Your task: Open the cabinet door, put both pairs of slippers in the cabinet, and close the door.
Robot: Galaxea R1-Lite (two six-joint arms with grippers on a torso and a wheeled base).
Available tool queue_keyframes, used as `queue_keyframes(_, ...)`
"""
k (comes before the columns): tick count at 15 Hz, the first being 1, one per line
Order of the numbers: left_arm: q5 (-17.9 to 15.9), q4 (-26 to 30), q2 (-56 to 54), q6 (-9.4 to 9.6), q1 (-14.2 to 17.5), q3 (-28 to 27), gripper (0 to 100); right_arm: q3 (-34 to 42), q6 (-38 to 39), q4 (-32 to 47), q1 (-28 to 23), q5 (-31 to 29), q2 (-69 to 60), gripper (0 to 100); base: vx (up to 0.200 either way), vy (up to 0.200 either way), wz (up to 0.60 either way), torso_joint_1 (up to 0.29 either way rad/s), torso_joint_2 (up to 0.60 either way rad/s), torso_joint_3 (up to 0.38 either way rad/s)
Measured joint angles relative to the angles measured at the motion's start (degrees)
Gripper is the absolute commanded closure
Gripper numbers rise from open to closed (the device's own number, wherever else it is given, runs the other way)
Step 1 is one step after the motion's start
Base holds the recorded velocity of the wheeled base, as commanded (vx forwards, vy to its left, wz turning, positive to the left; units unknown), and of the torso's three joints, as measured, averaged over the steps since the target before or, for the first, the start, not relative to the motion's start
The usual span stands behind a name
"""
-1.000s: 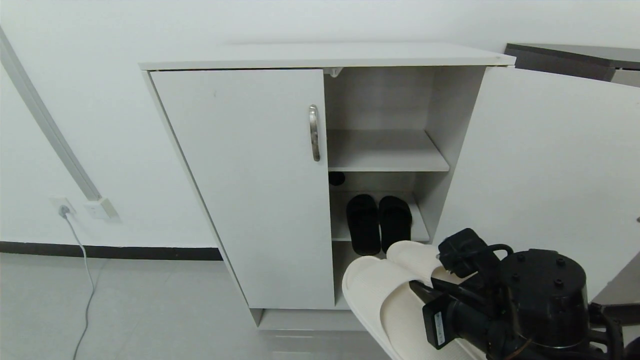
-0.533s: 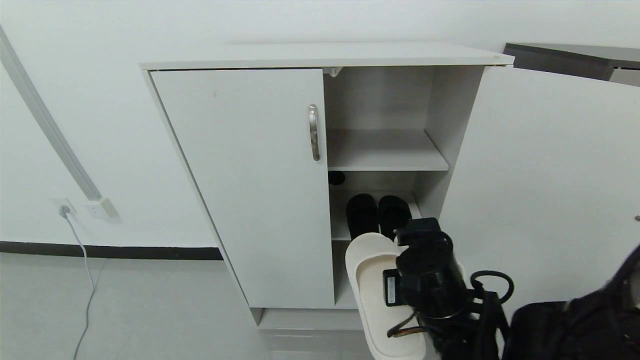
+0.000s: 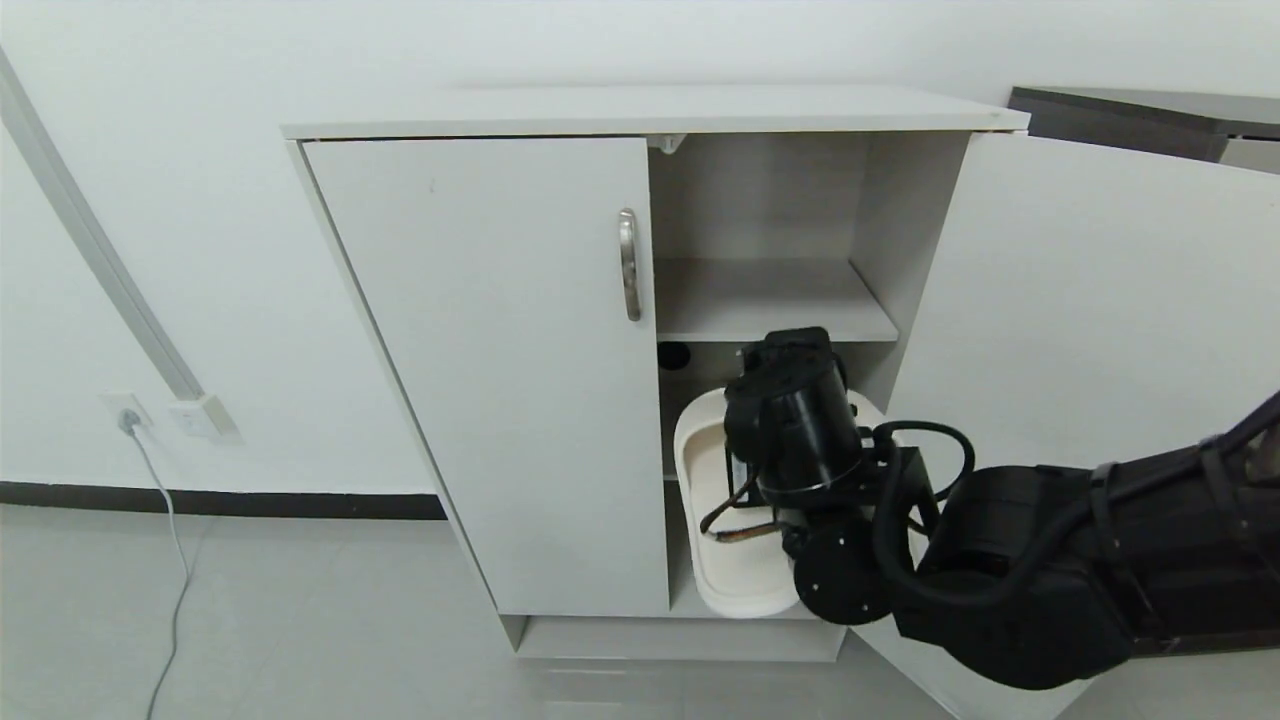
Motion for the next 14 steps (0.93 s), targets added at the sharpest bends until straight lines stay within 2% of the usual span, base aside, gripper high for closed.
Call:
queue_keyframes(3, 0.0, 0.0, 0.0, 0.04, 0.0, 0.0, 100, -1.7, -3.8, -4.5, -0.9, -0.1, -2.0, 100, 0.0, 0.0, 0.0, 0.0, 0.0, 0.0)
queue_keyframes(12, 0.1, 0.0, 0.0, 0.06, 0.0, 0.0, 100, -2.4, -3.7, -4.8, -1.5, 0.4, -2.8, 100, 0.0, 0.0, 0.0, 0.0, 0.0, 0.0)
queue_keyframes(14, 0.0, 0.0, 0.0, 0.06, 0.0, 0.0, 100, -2.7, -3.6, -4.8, -1.5, 0.4, -2.5, 100, 0.2, 0.0, 0.0, 0.0, 0.0, 0.0)
